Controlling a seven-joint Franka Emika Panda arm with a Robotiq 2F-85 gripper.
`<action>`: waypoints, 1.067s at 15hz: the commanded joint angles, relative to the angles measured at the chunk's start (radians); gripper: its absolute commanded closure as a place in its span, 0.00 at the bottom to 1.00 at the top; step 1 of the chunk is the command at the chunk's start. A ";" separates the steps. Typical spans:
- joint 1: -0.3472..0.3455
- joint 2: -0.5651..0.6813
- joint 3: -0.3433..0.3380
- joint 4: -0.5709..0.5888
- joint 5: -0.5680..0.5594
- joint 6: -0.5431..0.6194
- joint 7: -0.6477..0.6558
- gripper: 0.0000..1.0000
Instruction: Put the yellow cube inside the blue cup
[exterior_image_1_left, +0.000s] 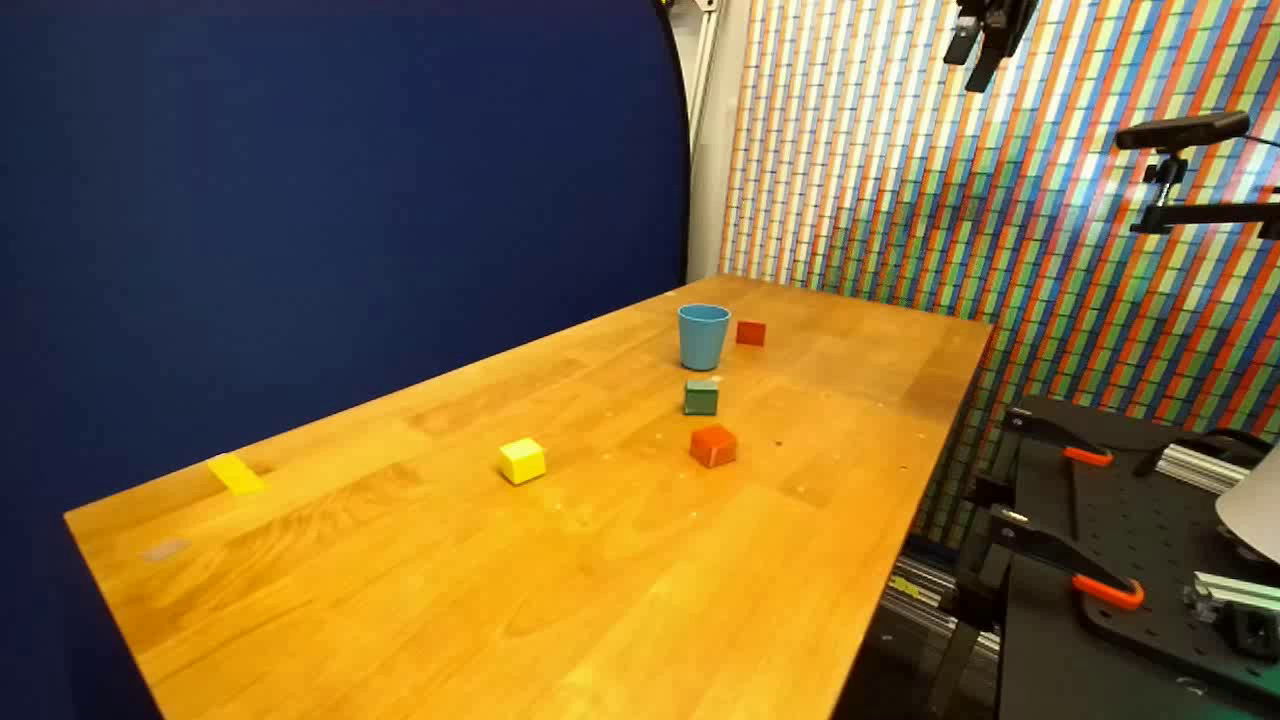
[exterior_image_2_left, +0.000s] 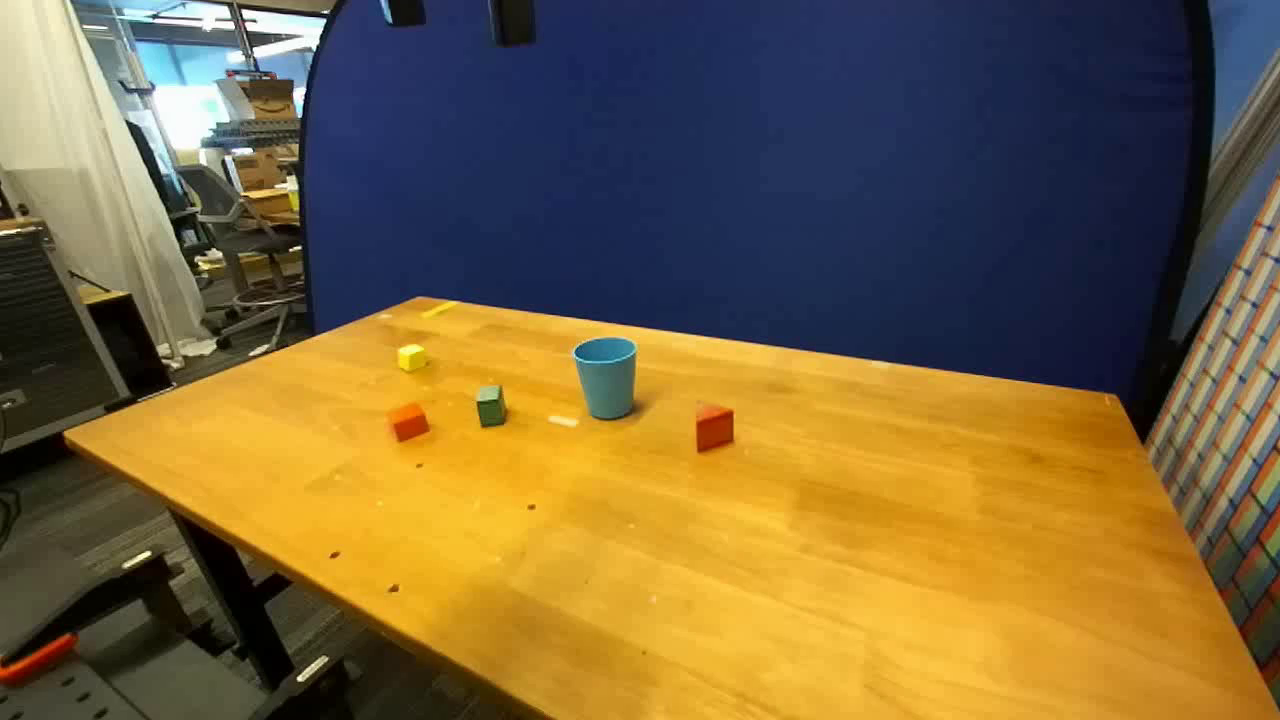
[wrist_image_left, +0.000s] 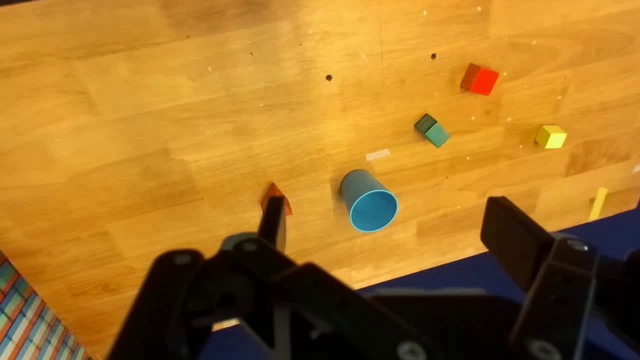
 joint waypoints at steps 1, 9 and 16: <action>-0.028 0.007 0.023 0.008 0.017 -0.003 -0.015 0.00; 0.079 0.245 0.119 -0.031 0.055 0.249 -0.025 0.00; 0.225 0.670 0.289 0.064 0.268 0.428 -0.143 0.00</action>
